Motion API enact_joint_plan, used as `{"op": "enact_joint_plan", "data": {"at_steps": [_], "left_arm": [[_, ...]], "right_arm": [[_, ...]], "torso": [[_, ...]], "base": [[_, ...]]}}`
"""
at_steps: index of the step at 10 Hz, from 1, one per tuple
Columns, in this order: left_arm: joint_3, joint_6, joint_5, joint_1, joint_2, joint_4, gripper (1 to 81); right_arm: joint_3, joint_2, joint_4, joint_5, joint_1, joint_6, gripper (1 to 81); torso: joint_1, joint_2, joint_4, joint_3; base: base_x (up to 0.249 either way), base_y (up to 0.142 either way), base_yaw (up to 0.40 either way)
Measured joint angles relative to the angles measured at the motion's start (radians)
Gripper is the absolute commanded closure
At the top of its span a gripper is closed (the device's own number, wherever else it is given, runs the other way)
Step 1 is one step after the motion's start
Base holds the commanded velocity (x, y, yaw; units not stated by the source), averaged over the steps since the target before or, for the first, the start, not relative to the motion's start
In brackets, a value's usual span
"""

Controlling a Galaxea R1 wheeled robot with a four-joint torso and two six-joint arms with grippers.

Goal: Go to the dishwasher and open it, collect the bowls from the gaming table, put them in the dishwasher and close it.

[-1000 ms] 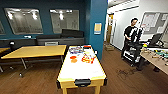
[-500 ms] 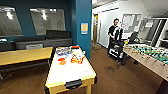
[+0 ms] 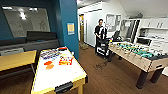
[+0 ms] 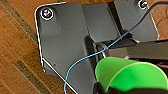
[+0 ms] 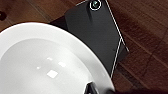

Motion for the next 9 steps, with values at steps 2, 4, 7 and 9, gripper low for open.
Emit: {"op": "enact_joint_plan", "data": {"at_steps": [2,4,7,9], "left_arm": [[-0.001,0.000,0.001,-0.001,0.000,0.000,81.1],[-0.001,0.000,0.001,0.000,0.000,0.000,81.1],[-0.001,0.000,0.001,0.000,0.000,0.000,81.1],[-0.001,0.000,0.001,0.000,0.003,0.000,81.1]], "right_arm": [[-0.003,0.000,0.001,0.001,0.000,0.000,81.1],[-0.004,-0.001,0.001,0.001,0.001,0.000,81.1],[-0.004,0.000,0.000,0.001,0.000,0.000,81.1],[-0.004,0.000,0.000,0.007,0.000,0.000,81.1]], "torso": [[0.000,0.000,0.000,0.000],[0.000,0.000,0.000,0.000],[0.000,0.000,0.000,0.000],[0.000,0.000,0.000,0.000]], "base": [[0.000,0.000,-0.400],[0.000,0.000,-0.400],[0.000,0.000,-0.400],[0.000,0.000,-0.400]]}}
